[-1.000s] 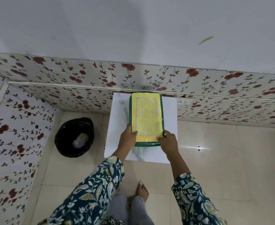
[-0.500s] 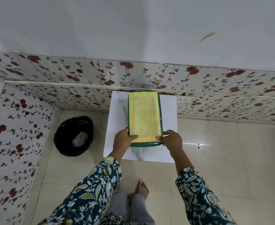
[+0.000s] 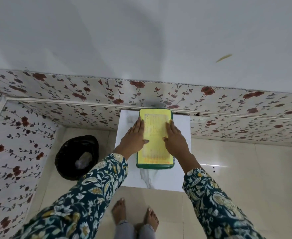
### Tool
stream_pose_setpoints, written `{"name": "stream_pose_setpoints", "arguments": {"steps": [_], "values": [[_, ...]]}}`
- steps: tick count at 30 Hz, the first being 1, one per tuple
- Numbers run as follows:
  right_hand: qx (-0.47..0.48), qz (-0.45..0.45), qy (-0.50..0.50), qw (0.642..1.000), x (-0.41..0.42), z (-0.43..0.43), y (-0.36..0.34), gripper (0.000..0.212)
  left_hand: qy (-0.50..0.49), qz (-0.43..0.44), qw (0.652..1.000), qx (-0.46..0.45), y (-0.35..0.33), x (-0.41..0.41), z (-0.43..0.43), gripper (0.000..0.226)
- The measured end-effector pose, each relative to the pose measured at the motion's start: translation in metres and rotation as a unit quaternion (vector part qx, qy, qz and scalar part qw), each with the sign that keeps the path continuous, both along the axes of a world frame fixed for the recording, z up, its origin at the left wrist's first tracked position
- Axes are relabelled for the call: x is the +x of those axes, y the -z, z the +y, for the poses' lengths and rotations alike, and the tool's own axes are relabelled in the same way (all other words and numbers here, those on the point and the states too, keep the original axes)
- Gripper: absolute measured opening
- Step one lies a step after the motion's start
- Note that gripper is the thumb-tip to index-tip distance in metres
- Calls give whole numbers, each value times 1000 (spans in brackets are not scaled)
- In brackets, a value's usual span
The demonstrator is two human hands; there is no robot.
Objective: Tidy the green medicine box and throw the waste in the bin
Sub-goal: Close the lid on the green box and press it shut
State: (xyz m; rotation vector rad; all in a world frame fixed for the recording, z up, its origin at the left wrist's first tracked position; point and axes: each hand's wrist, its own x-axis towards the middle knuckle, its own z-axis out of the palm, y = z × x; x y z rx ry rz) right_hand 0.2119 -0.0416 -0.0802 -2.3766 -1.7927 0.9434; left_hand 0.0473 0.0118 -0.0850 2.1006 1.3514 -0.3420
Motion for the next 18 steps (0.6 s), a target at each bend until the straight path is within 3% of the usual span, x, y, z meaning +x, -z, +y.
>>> {"name": "stream_pose_setpoints", "arguments": {"steps": [7, 13, 18], "values": [[-27, -24, 6, 999, -3, 17, 9, 64, 21, 5, 1000, -1, 1, 4, 21, 86], [-23, 90, 103, 990, 0, 5, -5, 64, 34, 16, 997, 63, -1, 5, 0, 83], [-43, 79, 81, 993, -9, -25, -3, 73, 69, 36, 995, 57, 8, -11, -29, 74]]}}
